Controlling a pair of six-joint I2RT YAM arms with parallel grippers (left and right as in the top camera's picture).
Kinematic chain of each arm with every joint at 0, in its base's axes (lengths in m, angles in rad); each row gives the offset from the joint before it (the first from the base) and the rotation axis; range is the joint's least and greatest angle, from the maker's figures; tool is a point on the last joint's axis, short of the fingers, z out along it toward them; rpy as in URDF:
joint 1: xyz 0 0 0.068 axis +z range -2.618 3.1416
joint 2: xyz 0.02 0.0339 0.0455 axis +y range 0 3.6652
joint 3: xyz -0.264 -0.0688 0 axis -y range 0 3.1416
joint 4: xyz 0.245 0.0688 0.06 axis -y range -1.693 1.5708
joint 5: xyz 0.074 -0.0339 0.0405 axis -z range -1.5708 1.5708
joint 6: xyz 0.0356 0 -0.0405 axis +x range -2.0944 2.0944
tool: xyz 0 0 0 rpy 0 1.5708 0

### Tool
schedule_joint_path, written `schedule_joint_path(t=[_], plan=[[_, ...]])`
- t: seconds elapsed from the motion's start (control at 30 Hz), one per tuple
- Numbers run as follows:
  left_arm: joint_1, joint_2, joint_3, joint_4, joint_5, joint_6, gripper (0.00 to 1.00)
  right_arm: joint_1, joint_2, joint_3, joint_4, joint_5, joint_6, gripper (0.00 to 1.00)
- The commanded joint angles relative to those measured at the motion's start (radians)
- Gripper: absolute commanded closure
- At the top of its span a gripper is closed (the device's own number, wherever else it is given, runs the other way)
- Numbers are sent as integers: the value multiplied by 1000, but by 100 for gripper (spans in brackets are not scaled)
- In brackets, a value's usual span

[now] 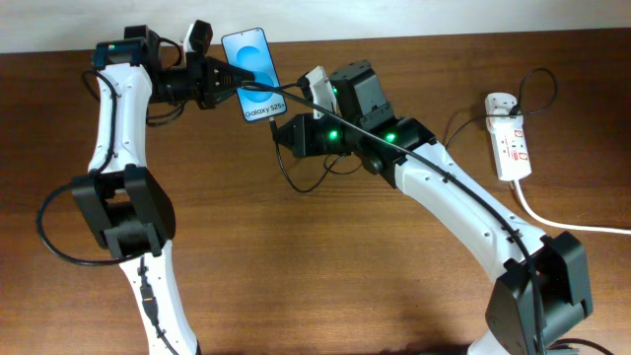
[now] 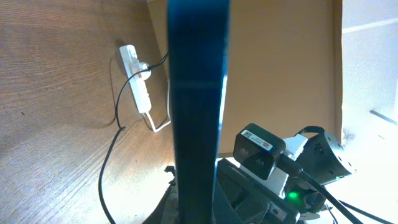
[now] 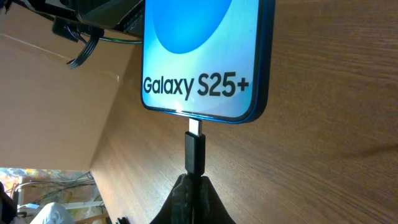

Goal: Plug charger to phone and switch on socket
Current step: 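Raise the plug and push it into the phone's bottom port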

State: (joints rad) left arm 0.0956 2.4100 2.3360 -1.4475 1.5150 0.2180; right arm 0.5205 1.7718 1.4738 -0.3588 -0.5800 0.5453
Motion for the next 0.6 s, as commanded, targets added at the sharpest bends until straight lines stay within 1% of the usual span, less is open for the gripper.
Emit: schedule_joint_path(t=[0.0, 0.57], plan=[[-4, -43, 22, 2, 59, 23, 100, 13, 2, 6, 5, -13, -13, 96], [-24, -43, 22, -4, 59, 24, 100, 8, 2, 6, 8, -11, -13, 96]])
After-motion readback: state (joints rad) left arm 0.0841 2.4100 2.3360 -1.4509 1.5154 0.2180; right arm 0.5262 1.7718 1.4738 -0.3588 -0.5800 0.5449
